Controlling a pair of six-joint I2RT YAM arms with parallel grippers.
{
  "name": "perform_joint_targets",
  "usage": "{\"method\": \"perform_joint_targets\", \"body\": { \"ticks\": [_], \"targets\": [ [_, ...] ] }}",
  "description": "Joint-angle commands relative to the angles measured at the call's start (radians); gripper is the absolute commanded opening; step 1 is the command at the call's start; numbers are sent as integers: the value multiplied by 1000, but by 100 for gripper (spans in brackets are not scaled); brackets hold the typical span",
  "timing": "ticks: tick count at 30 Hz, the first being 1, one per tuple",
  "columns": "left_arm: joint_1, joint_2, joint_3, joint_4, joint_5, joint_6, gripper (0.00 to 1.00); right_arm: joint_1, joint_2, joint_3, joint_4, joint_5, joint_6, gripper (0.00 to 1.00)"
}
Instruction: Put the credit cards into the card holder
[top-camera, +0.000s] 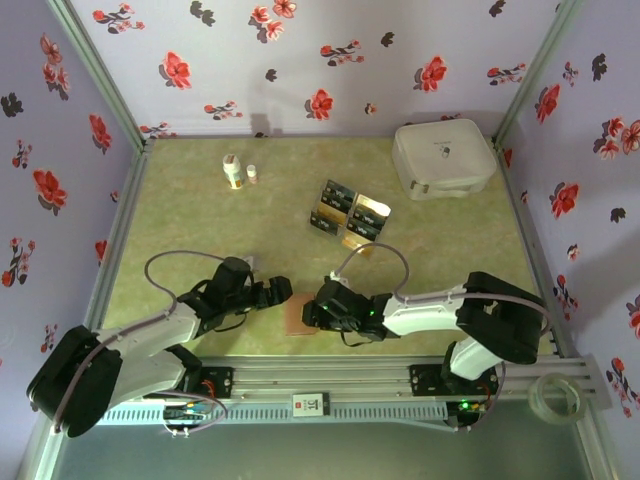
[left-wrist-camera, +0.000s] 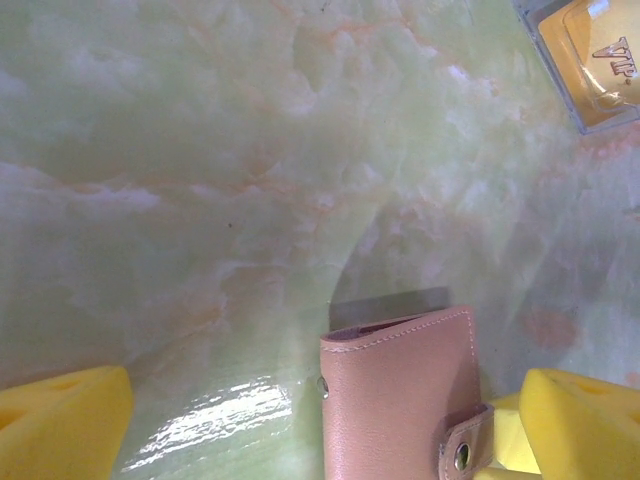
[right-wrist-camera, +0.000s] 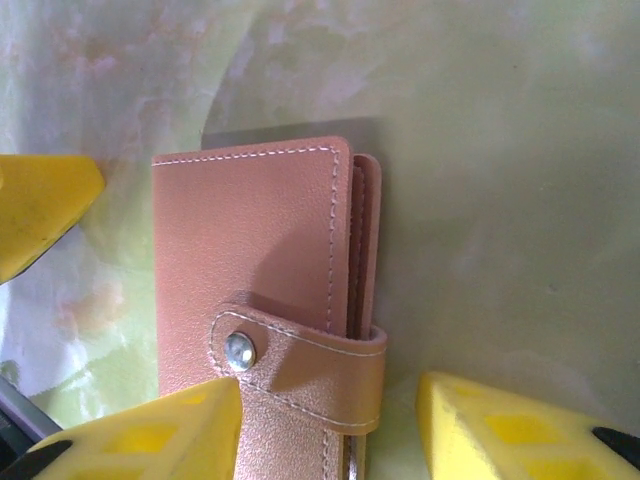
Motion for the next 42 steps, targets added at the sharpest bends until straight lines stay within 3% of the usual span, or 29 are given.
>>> {"method": "perform_joint_targets", "body": {
  "ticks": [1, 11, 24, 34, 42],
  "targets": [
    [-16, 29, 8, 25, 11, -9, 100, 11, 70, 11, 40, -46, 18, 48],
    [-29, 70, 16, 53, 10, -12, 100, 12, 69, -4, 110, -62, 32, 37],
    [-35, 86, 21, 71, 5, -20, 100, -6, 81, 46, 139, -82, 12, 41],
    [-35, 81, 20, 70, 3, -20, 100, 18, -6, -71, 111, -65, 54, 41],
    [-36, 76, 19, 63, 3, -20, 100, 60, -13, -64, 107, -82, 57, 41]
  ]
}}
